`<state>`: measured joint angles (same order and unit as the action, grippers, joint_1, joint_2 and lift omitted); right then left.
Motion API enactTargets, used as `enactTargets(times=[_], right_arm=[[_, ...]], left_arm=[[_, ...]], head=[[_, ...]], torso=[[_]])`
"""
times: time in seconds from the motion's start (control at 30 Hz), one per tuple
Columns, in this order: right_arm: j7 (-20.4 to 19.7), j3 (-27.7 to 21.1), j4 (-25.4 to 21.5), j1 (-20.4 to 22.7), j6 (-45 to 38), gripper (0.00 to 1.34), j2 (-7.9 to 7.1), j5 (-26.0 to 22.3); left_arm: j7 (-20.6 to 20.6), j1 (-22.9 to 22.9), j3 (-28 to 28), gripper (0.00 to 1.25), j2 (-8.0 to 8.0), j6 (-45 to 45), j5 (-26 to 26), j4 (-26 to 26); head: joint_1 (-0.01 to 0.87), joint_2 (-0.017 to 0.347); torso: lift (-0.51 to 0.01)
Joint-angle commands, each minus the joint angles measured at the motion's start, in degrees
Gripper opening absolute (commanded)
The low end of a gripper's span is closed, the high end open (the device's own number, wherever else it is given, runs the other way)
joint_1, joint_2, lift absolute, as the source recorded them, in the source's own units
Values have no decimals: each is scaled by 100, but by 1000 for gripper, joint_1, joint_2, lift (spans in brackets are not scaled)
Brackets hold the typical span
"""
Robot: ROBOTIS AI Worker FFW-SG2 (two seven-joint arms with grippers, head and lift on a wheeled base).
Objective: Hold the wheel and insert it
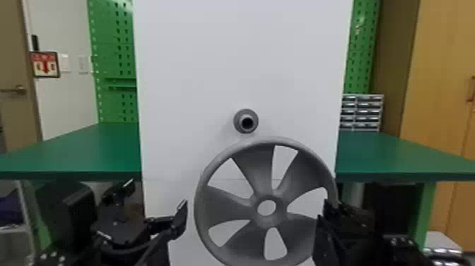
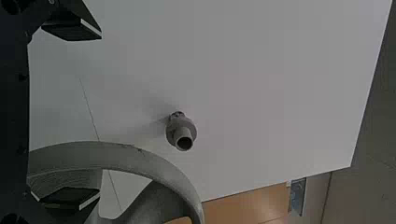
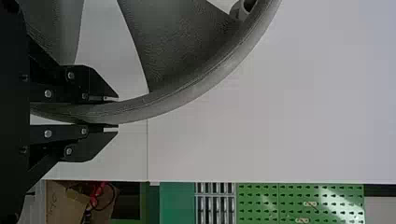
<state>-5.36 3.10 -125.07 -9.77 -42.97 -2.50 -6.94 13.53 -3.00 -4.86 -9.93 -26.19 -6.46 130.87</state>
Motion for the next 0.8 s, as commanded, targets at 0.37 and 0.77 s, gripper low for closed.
enactTargets(times=[0.37, 0.77], right_arm=[[0, 77, 0, -596, -414, 169, 100, -18], [0, 112, -61, -1018, -792, 169, 250, 26]], left_arm=[[-17, -25, -59, 1147, -18, -9, 83, -9], [-35, -25, -94, 1147, -44, -9, 74, -26]], head=[[210, 9], [210, 9]], torso=[[-442], [-442]])
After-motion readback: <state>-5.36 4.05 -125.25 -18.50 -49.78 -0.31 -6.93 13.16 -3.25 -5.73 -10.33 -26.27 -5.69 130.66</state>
